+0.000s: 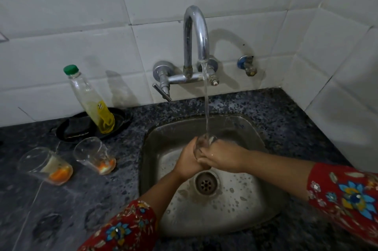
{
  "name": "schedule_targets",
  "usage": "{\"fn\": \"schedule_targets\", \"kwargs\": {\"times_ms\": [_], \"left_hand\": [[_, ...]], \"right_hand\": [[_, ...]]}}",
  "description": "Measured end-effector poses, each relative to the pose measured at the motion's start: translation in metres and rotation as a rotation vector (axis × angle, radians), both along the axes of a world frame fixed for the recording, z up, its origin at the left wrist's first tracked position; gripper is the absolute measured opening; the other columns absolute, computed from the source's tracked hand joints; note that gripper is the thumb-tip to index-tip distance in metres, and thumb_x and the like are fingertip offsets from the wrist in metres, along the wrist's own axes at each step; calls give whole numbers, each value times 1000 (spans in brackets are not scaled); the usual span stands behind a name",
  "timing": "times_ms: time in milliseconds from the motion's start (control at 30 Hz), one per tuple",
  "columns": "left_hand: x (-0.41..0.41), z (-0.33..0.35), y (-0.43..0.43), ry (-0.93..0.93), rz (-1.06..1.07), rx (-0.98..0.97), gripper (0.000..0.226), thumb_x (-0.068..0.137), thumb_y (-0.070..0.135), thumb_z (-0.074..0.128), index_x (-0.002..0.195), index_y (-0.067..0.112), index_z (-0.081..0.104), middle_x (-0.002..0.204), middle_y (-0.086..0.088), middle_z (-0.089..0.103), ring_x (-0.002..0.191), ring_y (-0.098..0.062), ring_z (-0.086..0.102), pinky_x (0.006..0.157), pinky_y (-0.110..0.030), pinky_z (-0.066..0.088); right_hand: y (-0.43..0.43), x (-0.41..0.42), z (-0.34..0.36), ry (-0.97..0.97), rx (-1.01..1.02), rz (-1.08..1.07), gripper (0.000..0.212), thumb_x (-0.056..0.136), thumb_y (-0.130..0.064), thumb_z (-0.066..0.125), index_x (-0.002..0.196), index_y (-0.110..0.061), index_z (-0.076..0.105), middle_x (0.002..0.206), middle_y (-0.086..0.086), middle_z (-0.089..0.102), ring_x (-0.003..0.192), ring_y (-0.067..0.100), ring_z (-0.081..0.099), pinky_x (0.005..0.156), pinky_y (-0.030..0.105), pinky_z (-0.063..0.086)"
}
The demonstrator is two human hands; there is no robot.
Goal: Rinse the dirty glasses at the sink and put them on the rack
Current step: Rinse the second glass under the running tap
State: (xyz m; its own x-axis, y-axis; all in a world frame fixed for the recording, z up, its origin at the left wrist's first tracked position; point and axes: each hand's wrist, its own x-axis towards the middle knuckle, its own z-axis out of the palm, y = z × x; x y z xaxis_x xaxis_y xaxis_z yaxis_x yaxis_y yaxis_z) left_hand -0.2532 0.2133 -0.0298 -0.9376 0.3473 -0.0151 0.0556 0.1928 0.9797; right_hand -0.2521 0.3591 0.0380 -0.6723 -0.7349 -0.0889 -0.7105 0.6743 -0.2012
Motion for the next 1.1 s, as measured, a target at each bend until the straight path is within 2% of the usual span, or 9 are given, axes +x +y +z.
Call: {"fn": "schedule_targets", "kwargs": {"times_ms": [100, 200, 300, 433, 533, 633, 800, 967, 1100], "left_hand": [[1, 4, -1, -119, -175, -36, 47, 66, -13, 75, 101, 14, 57, 91, 3, 63, 84, -8, 60, 78, -26, 52], [5, 16, -1, -216, -271, 93, 31, 60, -16, 63, 73, 11, 56, 61, 12, 59, 56, -1, 54, 53, -16, 44], [7, 18, 8, -147, -94, 73, 33, 64, -19, 65, 69, 14, 60, 59, 10, 63, 57, 0, 58, 53, -17, 46], [10, 12, 17, 143, 271, -322, 21, 73, 19, 73, 84, 24, 55, 73, 15, 58, 68, 0, 57, 56, -12, 41], [-2, 23, -6, -47, -96, -31, 36, 64, -3, 76, 93, 12, 60, 85, 7, 64, 80, -8, 64, 68, -13, 47], [-3, 36, -17, -157, -389, 63, 32, 53, 9, 74, 83, 16, 65, 83, -2, 66, 81, -14, 63, 75, -31, 51], [9, 29, 6, 2, 126, -405, 51, 56, 29, 77, 104, 31, 60, 99, 6, 70, 90, -15, 67, 80, -43, 56], [6, 47, -14, 74, -125, -1207, 73, 67, 45, 76, 130, 27, 44, 119, -4, 63, 108, -27, 62, 84, -36, 49], [13, 46, -20, 155, -346, -1637, 62, 71, 39, 76, 125, 22, 51, 119, -1, 61, 107, -21, 60, 85, -31, 50]], "right_hand": [[17, -8, -6, 397, -68, 253, 40, 94, -41, 33, 82, -14, 60, 74, 2, 68, 53, 18, 63, 37, 22, 46], [30, -17, -6, 333, -68, 244, 60, 98, -49, 16, 90, -13, 63, 71, 1, 69, 56, 17, 64, 39, 24, 48], [10, -6, -16, 361, -266, -91, 62, 100, -47, 17, 91, -12, 68, 68, 8, 69, 58, 26, 65, 49, 31, 49], [-28, 8, -13, 156, -216, -612, 41, 100, -41, 32, 102, -12, 61, 92, 14, 69, 86, 33, 65, 69, 36, 45], [-11, 11, -5, 241, -342, -331, 51, 99, -43, 27, 104, -6, 62, 87, 15, 71, 78, 32, 67, 63, 36, 49], [12, 9, -21, 412, -359, -44, 57, 100, -43, 23, 92, -7, 66, 69, 8, 70, 56, 21, 65, 46, 27, 48], [-19, 10, -17, -56, -483, -676, 44, 101, -40, 29, 78, -23, 63, 77, 12, 69, 74, 28, 65, 68, 34, 50], [-8, 10, -7, -1022, -605, -832, 27, 100, -28, 39, 86, -19, 61, 86, 0, 67, 87, 16, 63, 78, 30, 49], [7, 17, -16, -1186, -449, -935, 18, 95, -20, 50, 100, -16, 66, 94, -2, 70, 90, 17, 65, 75, 27, 49]]}}
